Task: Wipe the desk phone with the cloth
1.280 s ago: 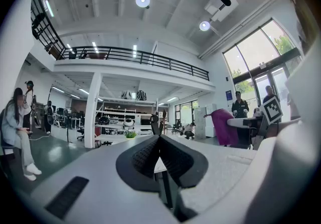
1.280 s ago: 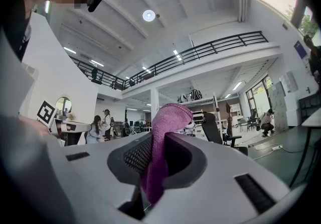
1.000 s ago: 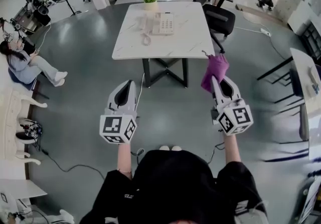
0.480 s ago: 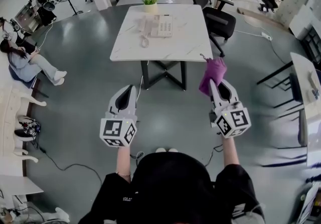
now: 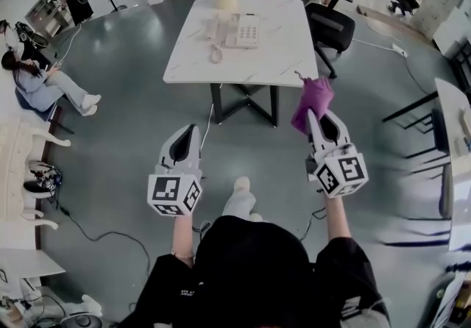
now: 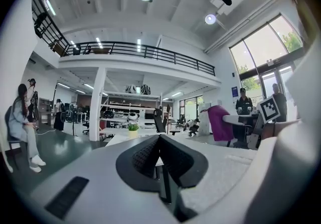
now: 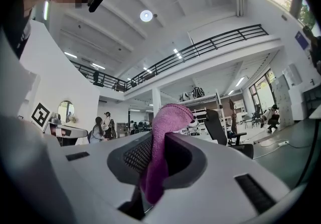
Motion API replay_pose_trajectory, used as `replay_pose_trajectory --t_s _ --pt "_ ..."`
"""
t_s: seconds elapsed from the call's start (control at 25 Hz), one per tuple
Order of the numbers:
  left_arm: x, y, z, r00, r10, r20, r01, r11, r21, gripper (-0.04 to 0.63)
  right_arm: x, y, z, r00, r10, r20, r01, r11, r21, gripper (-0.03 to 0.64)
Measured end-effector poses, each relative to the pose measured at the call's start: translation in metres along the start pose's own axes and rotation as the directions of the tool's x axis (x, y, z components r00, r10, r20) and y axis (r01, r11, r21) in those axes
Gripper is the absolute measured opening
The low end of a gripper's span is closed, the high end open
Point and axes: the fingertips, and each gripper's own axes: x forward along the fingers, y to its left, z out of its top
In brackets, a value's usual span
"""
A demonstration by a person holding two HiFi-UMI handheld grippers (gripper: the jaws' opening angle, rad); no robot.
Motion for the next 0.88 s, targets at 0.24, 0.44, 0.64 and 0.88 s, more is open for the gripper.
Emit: replay_pose_trajectory --t_s 0.24,0.44,0.64,0.88 --pt "0.04 0.03 0.0 1.0 0.009 0.008 -0.009 1.0 -0.003 -0.003 0.046 -0.016 -0.011 1.0 -0.006 -0.003 0.006 1.0 0.006 0.032" --pt "0.09 0.057 0.005 1.0 0.001 0.015 -0.001 1.0 -0.02 -0.003 0.093 -0.033 -0.017 1.0 -0.016 -0.017 0.016 1.0 0.004 0.032" --pt "0.137 0.081 0.007 1.0 -0.021 0.007 0.021 0.999 -0.026 -0.003 0.139 -0.048 -0.022 0.999 -0.032 -0.027 0.032 0.999 0.009 0.032" --pt "0.183 0.108 0.01 0.999 -0.038 0.005 0.038 0.999 -0.034 -0.003 0.188 -0.062 -0.029 0.999 -0.042 -0.036 0.042 0.999 0.011 0.032"
